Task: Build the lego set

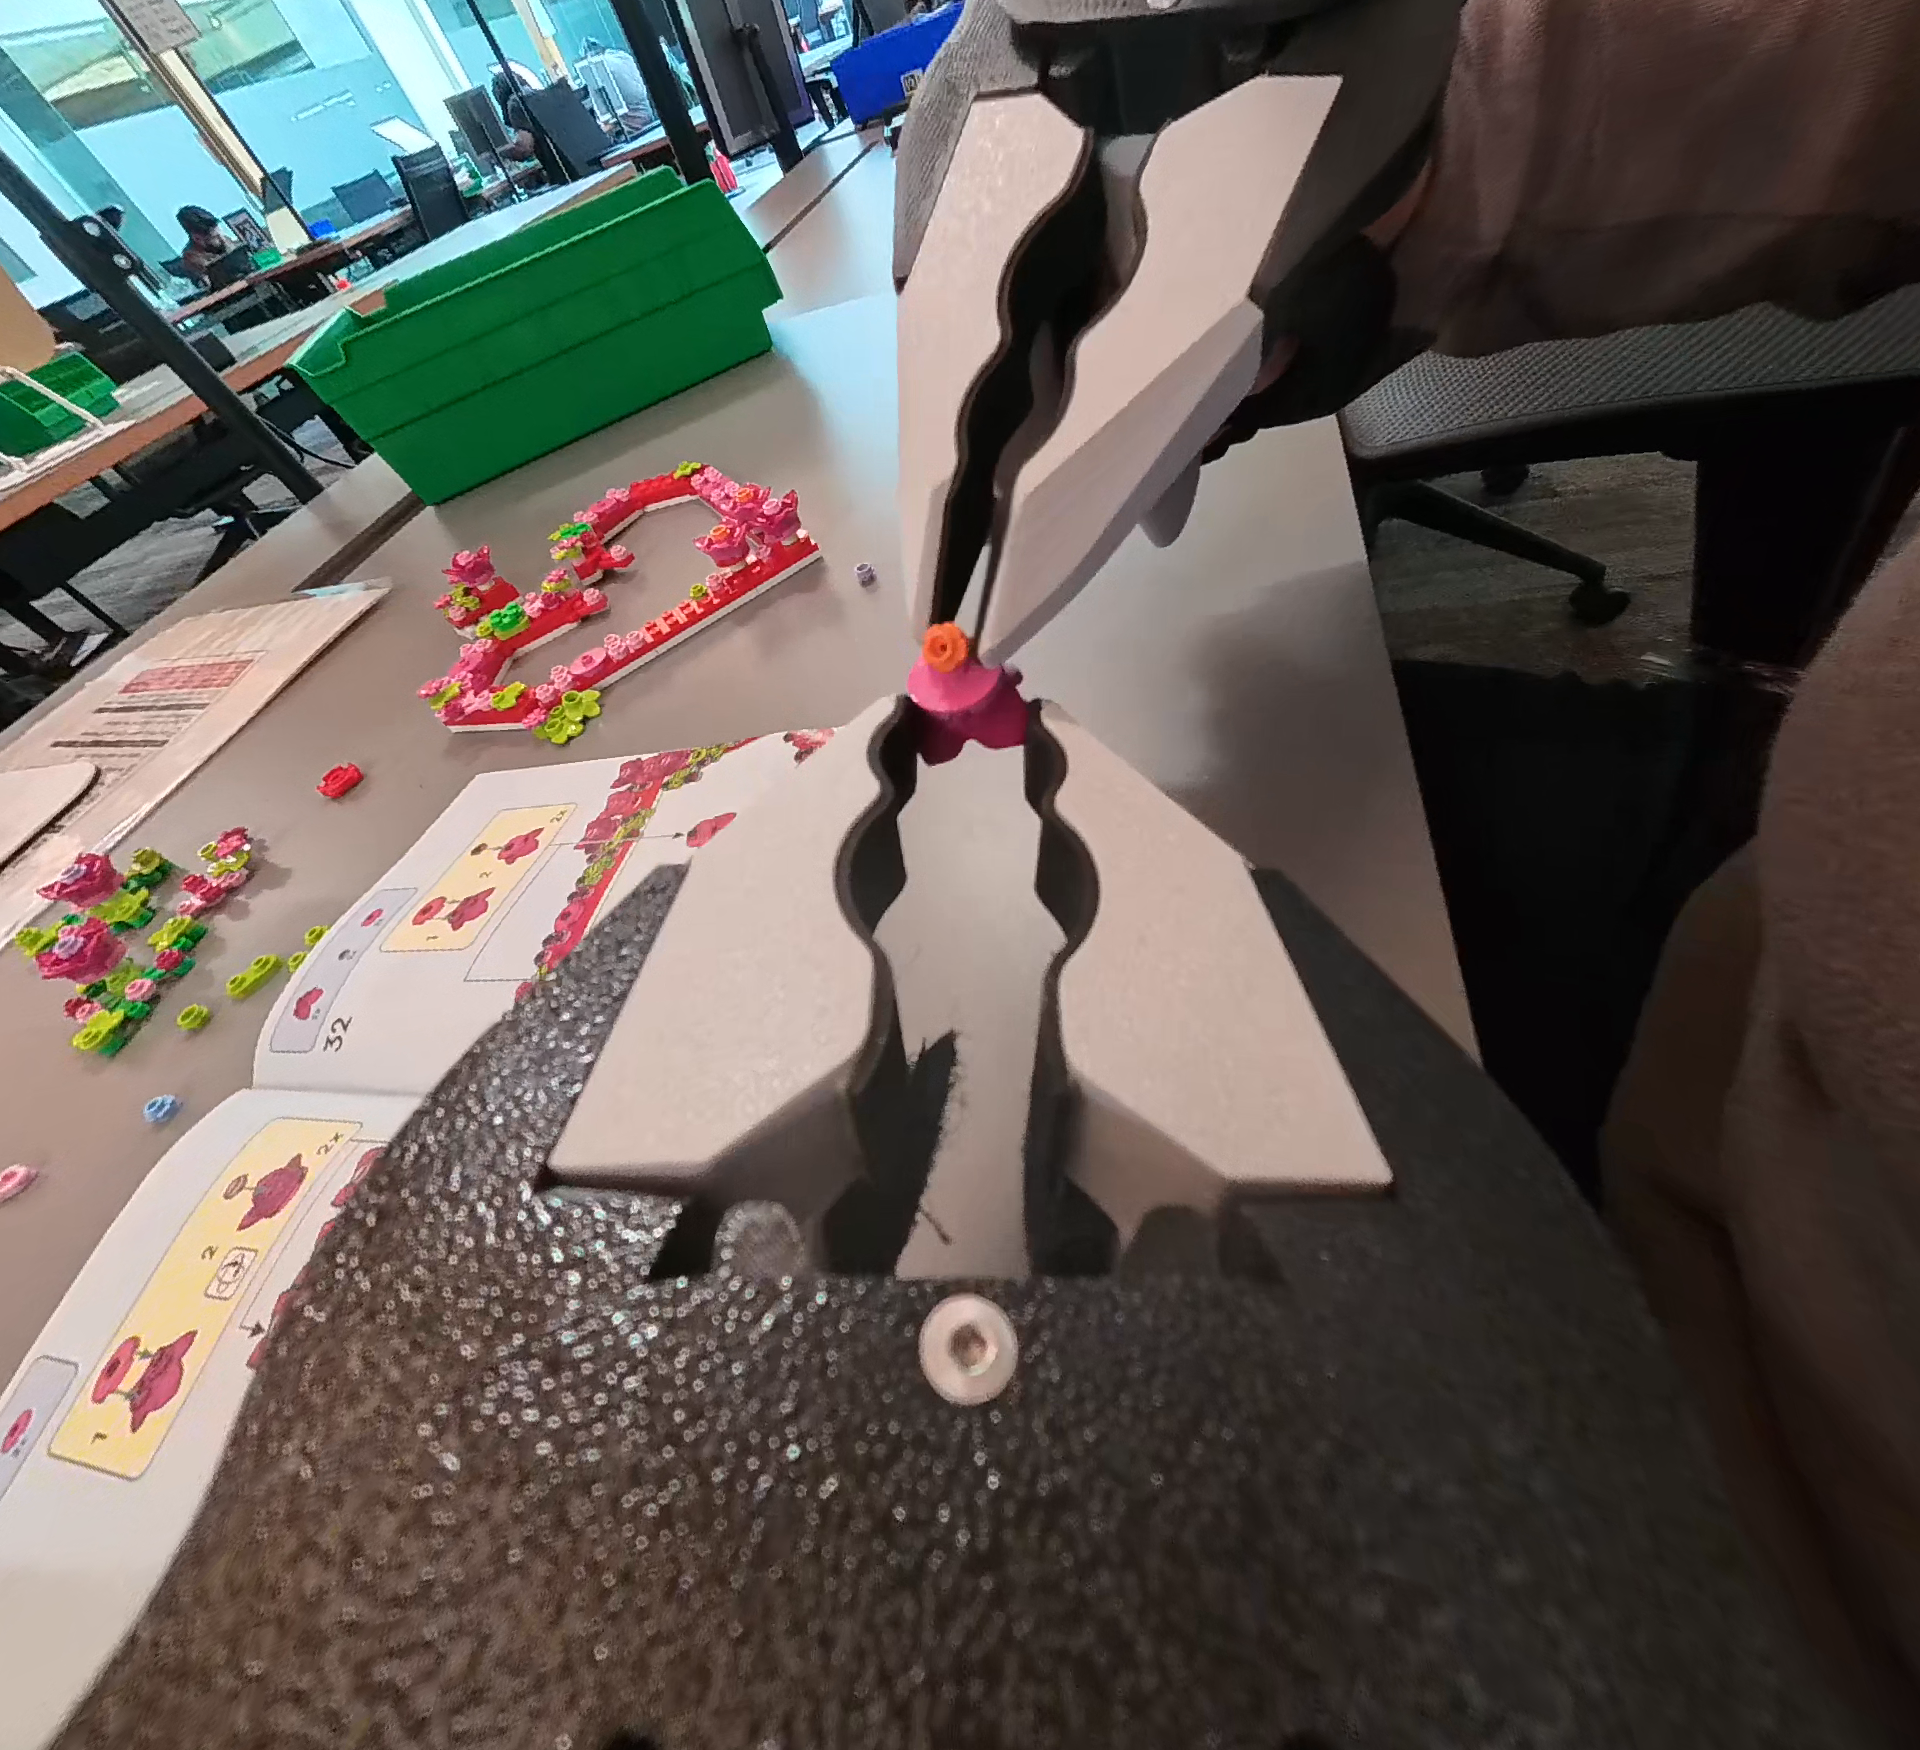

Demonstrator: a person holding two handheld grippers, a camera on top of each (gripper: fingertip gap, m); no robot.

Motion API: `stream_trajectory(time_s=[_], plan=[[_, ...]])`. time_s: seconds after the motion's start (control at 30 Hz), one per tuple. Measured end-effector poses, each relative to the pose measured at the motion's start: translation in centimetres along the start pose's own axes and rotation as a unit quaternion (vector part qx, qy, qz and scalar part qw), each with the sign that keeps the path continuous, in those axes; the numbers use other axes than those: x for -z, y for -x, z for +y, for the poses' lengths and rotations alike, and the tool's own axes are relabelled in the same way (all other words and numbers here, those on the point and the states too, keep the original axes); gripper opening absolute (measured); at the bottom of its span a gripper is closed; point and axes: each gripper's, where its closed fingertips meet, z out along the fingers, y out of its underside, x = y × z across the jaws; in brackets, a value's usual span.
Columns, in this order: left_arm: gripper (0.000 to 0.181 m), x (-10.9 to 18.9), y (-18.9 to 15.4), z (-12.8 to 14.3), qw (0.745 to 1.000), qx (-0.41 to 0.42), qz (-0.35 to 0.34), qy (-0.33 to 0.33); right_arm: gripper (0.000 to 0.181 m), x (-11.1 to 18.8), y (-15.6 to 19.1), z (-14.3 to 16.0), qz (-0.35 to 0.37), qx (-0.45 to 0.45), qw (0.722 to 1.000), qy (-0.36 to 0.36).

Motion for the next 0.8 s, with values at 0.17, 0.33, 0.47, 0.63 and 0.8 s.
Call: stream_trajectory(time_s=[0.17, 0.33, 0.47, 0.63, 0.8], plan=[[0.018, -0.1, -0.1, 0.1, 1.0, -0.003, 0.001, 0.005, 0.007, 0.1, 0.0, 0.2, -0.002, -0.005, 1.0, 0.009], [0.018, -0.1, -0.1, 0.2, 1.0, -0.001, 0.003, 0.009, 0.009, 0.1, 0.0, 0.3, -0.002, -0.005, 1.0, 0.02], [0.018, -0.1, 0.1, 0.4, 1.0, 0.007, 0.002, 0.014, 0.019, 0.4, 0.1, 0.2, 0.007, 0.018, 1.0, 0.017], [0.018, 0.0, 0.4, 0.4, 0.999, 0.036, 0.01, 0.013, 0.046, 0.4, 0.9, 0.3, 0.073, 0.254, 0.964, 0.038], [0.018, 0.0, 0.4, 0.3, 0.998, 0.057, 0.022, 0.012, 0.047, -0.5, 0.5, 1.4, 0.149, 0.443, 0.878, 0.104]])
